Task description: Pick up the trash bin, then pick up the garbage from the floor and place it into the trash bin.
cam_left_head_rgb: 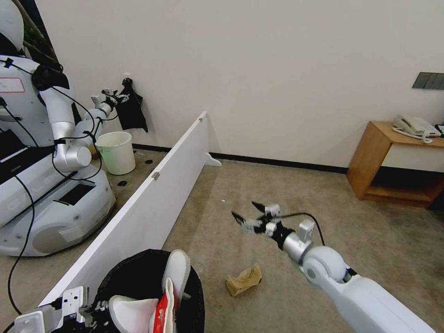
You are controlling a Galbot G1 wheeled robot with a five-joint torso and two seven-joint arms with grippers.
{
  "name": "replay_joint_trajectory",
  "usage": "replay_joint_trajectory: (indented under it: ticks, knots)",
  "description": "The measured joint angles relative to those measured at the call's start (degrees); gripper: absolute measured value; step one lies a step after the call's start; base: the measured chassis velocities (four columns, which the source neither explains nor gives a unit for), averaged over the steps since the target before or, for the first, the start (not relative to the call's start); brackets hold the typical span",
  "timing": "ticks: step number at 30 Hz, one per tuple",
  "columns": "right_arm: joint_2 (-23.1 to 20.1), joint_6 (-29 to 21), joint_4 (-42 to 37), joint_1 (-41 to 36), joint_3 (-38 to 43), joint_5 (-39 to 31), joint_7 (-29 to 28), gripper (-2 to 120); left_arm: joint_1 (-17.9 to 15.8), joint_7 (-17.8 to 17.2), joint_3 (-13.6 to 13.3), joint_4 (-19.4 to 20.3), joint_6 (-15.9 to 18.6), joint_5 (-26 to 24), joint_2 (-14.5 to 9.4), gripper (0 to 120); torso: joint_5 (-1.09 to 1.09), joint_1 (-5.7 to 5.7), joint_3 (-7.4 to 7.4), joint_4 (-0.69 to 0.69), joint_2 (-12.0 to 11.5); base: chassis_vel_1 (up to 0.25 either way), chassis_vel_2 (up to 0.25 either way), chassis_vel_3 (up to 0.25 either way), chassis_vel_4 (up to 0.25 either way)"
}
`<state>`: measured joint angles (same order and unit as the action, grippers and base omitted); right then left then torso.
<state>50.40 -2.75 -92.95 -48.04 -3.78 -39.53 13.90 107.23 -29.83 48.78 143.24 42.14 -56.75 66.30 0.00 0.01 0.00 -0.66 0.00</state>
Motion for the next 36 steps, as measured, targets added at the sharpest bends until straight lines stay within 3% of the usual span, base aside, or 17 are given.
replay_joint_trajectory:
  ticks: [4, 6, 10, 12, 16, 26, 36]
  knots:
    - [-0.37, 0.56, 2.02, -0.44, -0.29, 2.74, 2.04, 100, -0.02, 0.0, -0.06, 0.0, 0.0, 0.0, 0.0, 2, 0.0, 0.0, 0.0, 0.0, 0.0, 0.0, 0.0, 0.0, 0.0]
    - [-0.46, 2.94, 5.14, -0.63, -0.7, 8.35, 5.5, 100, -0.02, 0.0, -0.07, 0.0, 0.0, -0.02, 0.0, 2, 0.0, 0.0, 0.0, 0.03, 0.0, 0.0, 0.0, 0.0, 0.0]
    - [-0.79, 4.86, 7.32, -0.52, -1.53, 12.32, 8.9, 100, -0.02, 0.0, -0.07, 0.0, 0.0, -0.03, -0.03, 2, 0.01, 0.0, 0.0, 0.02, 0.0, 0.0, 0.0, 0.0, 0.0]
    - [-1.04, 7.36, 9.96, 0.06, -2.18, 18.53, 13.57, 100, -0.07, 0.0, -0.06, 0.0, 0.0, -0.04, -0.09, 2, 0.0, 0.0, 0.0, 0.02, 0.0, 0.0, 0.0, 0.0, 0.0]
    - [-1.16, 9.69, 11.86, 0.56, -2.29, 24.12, 19.05, 100, -0.15, 0.0, -0.11, 0.0, 0.0, -0.06, -0.14, 2, 0.0, 0.0, 0.0, 0.02, 0.0, 0.0, 0.0, 0.0, 0.0]
    - [-1.1, 12.15, 13.58, 1.86, -1.81, 26.12, 33.93, 100, -0.36, 0.01, -0.2, 0.0, 0.0, -0.08, -0.07, 2, 0.0, 0.0, 0.0, 0.02, 0.0, 0.0, 0.0, 0.0, 0.0]
    - [-0.33, 13.35, 17.03, 2.08, -0.67, 30.14, 36.82, 100, -0.37, 0.02, -0.25, 0.0, 0.0, 0.06, 0.04, 2, -0.01, 0.0, 0.0, 0.02, 0.0, 0.0, 0.0, 0.0, 0.0]
